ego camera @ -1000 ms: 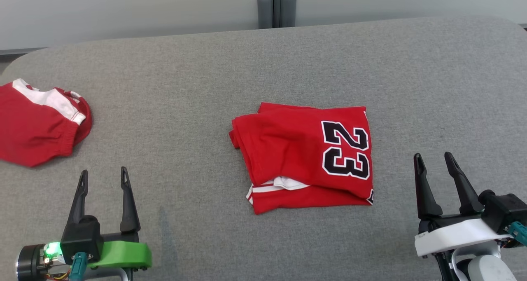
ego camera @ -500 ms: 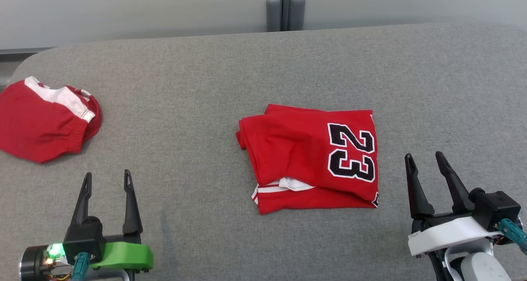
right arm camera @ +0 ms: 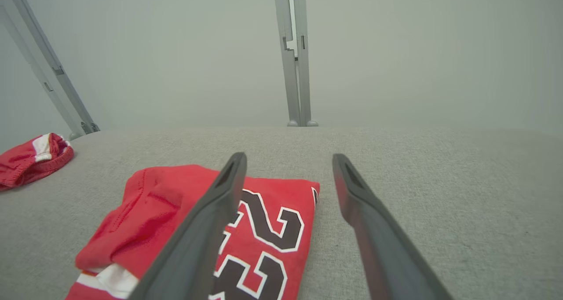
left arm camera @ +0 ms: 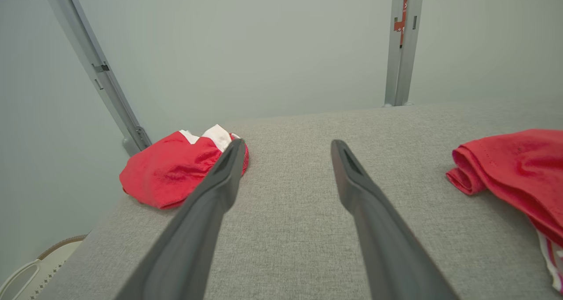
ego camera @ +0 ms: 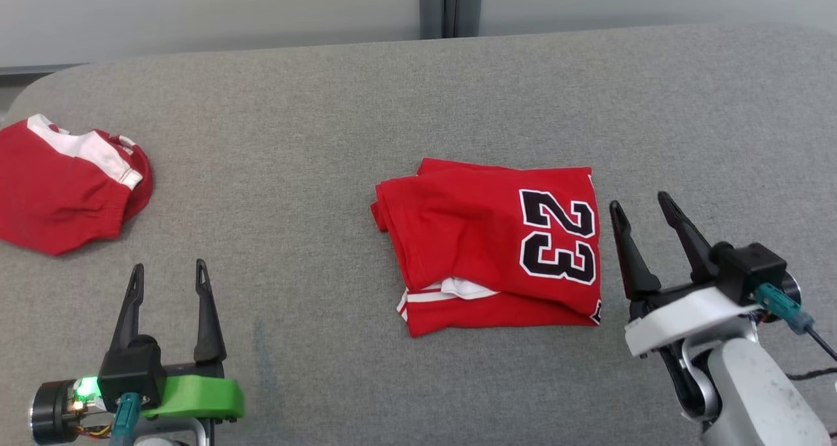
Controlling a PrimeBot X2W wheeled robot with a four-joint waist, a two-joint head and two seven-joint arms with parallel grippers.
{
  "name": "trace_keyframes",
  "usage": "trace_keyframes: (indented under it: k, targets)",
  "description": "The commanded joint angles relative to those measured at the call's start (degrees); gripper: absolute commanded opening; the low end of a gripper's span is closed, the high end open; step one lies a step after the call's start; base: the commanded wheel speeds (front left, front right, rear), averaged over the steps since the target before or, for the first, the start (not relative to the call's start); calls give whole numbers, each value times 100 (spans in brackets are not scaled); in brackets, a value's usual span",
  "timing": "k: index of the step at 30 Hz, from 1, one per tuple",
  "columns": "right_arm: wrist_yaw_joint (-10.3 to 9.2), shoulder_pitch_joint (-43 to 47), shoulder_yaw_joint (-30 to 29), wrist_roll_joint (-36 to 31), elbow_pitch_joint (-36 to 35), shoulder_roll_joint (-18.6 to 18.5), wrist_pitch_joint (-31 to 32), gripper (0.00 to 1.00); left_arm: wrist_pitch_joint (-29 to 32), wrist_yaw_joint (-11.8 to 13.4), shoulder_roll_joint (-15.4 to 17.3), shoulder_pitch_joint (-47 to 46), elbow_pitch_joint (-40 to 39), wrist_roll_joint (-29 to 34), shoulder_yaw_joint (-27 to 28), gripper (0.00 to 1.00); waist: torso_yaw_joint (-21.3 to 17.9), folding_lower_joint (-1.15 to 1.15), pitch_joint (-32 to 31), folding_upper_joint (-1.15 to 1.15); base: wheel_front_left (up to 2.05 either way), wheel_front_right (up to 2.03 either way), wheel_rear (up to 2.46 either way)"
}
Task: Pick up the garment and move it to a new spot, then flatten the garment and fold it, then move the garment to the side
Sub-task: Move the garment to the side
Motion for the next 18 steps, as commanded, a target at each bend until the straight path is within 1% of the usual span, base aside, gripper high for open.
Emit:
trace_keyframes:
  k: [1, 5, 6, 10, 14, 18]
  targets:
    - [-6, -235, 122, 31, 225, -47, -16, 100, 7, 7, -5, -126, -18, -42, -9, 100, -9, 0, 78, 0, 0, 0, 0]
    - [-6, -799, 349, 88, 926, -44, 18, 100, 6, 30, -15, -231, -55, -1, -77, 100, 11, 0, 216, 0, 0, 0, 0]
    - [-6, -949, 420, 103, 1205, -26, 39, 100, 6, 38, -17, -267, -54, -7, -88, 100, 21, 0, 259, 0, 0, 0, 0]
    - [-6, -1296, 581, 246, 1980, 54, 45, 100, 6, 46, -26, -393, -33, -15, -145, 100, 85, 0, 405, 0, 0, 0, 0]
    - [-6, -1489, 693, 395, 2653, 122, 18, 100, 6, 69, -40, -481, -27, -28, -201, 100, 145, 0, 514, 0, 0, 0, 0]
    - [-6, -1594, 816, 581, 3103, 199, -4, 100, 6, 101, -45, -494, -30, -43, -221, 100, 185, 0, 587, 0, 0, 0, 0]
